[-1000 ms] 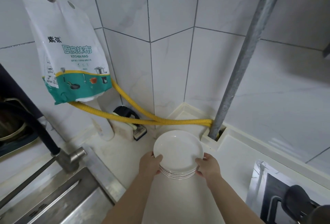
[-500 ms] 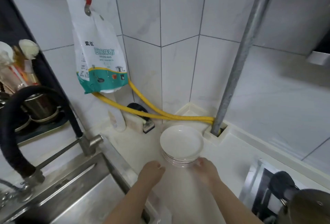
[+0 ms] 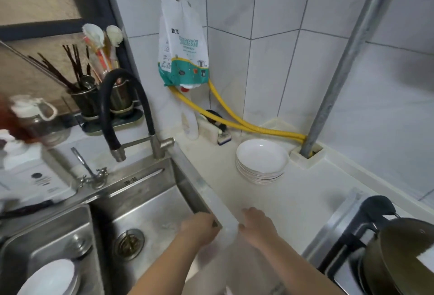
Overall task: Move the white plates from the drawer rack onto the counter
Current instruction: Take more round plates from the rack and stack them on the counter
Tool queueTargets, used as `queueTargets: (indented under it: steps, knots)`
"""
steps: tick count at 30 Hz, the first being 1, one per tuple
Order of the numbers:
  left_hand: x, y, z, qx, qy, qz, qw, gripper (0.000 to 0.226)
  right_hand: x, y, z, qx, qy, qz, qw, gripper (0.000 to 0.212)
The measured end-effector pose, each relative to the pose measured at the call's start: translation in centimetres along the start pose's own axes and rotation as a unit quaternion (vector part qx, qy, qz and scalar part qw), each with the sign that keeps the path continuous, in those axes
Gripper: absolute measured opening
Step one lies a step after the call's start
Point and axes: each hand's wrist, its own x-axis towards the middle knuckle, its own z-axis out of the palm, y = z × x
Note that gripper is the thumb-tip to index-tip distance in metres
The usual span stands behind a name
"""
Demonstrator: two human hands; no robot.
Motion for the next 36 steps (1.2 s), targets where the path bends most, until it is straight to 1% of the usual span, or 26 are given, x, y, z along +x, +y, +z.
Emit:
queueTargets:
  steps: [1,2,4,6,7,9,13,15,16,18,25,29,36]
  knots:
    - [0.0,-0.2,0.2,0.015,0.003,0.001,1.0,0.048,0.0,0.0,0.3,-0.007,0.001,-0.007,1.0,0.042]
    - [-1.3,-1.2,0.5,0.03,0.002,-0.017,0.999,0.048,-0.7,-1.1,0.8,-0.017,-0.003,-0.027,0.999,0.042]
    - [-2.7,-2.0,1.0,0.069,0.011,-0.024,0.997,0.044,-1.5,-2.0,1.3,-0.03,-0.01,-0.04,0.999,0.041]
    - [-5.1,-4.3,1.5,0.084,0.026,-0.043,0.995,0.042,-2.8,-4.4,2.1,-0.041,-0.013,-0.067,0.997,0.041]
    - [-5.0,-4.4,1.7,0.092,0.03,-0.042,0.994,0.042,-2.8,-4.4,2.4,-0.04,-0.016,-0.068,0.997,0.041]
    - [-7.5,-6.5,1.9,0.088,0.04,-0.06,0.993,0.043,-4.3,-6.7,3.2,-0.036,-0.014,-0.086,0.996,0.042]
    - [-10.0,-9.0,2.5,0.084,0.053,-0.068,0.993,0.045,-5.9,-8.9,4.0,-0.031,-0.006,-0.094,0.995,0.043]
    - [-13.0,-11.2,3.3,0.077,0.052,-0.074,0.993,0.045,-8.4,-11.0,4.8,-0.031,-0.007,-0.099,0.995,0.043]
    - [-13.0,-11.2,3.2,0.074,0.054,-0.075,0.993,0.045,-8.3,-10.9,4.7,-0.026,0.002,-0.099,0.995,0.043]
    - [-16.5,-13.0,4.4,0.068,0.053,-0.08,0.993,0.044,-11.3,-12.9,5.6,-0.035,-0.002,-0.111,0.993,0.043]
    - [-22.4,-15.3,7.1,0.079,0.047,-0.099,0.991,0.044,-16.7,-16.2,7.7,-0.043,-0.002,-0.143,0.989,0.04]
    - [-25.1,-16.0,8.0,0.059,0.054,-0.112,0.99,0.042,-18.7,-17.8,8.4,-0.051,-0.016,-0.167,0.985,0.045]
    - [-29.7,-17.2,9.3,0.0,0.067,-0.189,0.98,0.042,-20.8,-20.1,9.3,-0.086,-0.032,-0.233,0.968,0.042]
